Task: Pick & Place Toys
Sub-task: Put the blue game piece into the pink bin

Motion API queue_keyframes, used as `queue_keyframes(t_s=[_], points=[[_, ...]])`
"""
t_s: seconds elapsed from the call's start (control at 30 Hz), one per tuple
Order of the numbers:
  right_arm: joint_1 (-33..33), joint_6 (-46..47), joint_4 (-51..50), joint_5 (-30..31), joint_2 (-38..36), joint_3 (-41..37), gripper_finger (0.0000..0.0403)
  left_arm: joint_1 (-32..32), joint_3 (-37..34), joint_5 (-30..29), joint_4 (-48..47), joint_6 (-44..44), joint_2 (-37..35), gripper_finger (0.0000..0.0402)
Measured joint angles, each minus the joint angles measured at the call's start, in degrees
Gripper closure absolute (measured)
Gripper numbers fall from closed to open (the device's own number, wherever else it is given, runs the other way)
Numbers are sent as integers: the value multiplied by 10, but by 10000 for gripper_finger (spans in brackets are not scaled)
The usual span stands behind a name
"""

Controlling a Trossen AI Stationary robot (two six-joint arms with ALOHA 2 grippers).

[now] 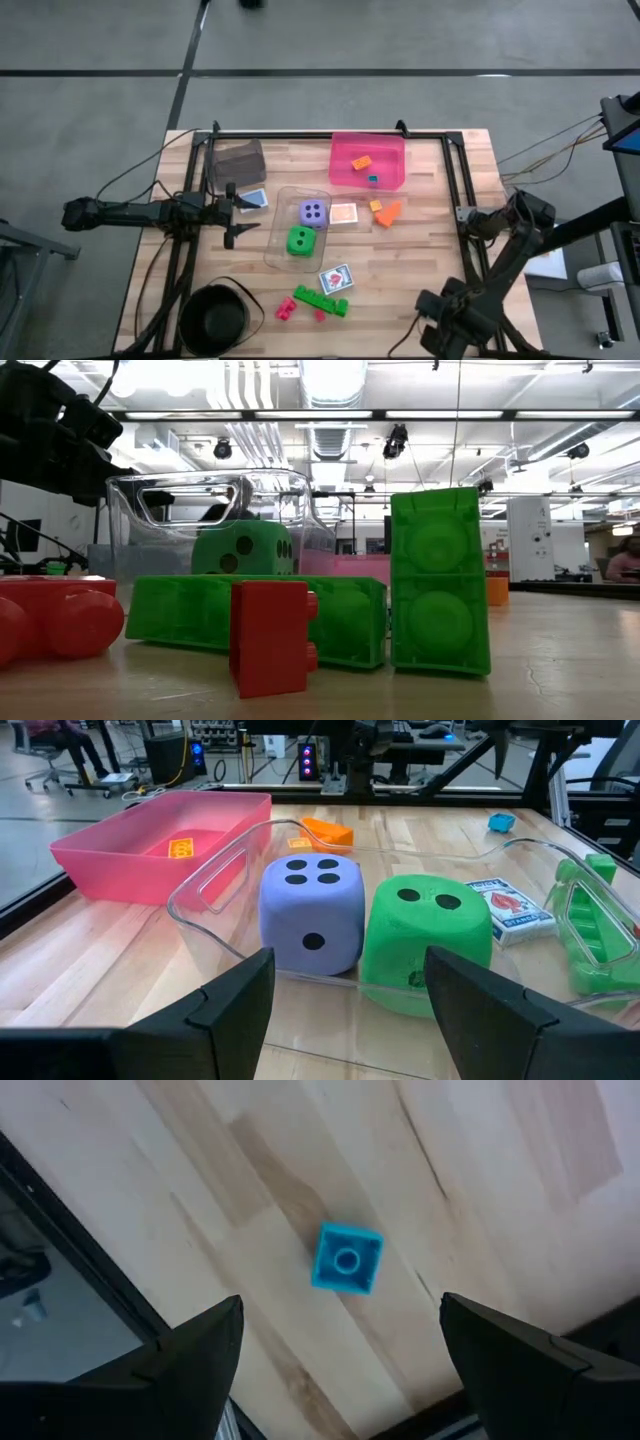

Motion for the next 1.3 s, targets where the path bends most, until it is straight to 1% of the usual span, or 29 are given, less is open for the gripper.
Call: queue_keyframes(t_s=[0.2,0.43,0.53,0.8,1.07,1.3], points=[[5,13,22,10,0,-24,69,0,0,0,0,0,0,144],[6,13,98,11,1,-72,69,0,0,0,0,0,0,144],[6,14,114,11,1,-87,69,0,0,0,0,0,0,144],[6,25,135,10,1,-127,69,0,0,0,0,0,0,144],[6,28,188,10,1,-164,69,0,0,0,0,0,0,144],[6,41,200,10,1,-177,73,0,0,0,0,0,0,144]])
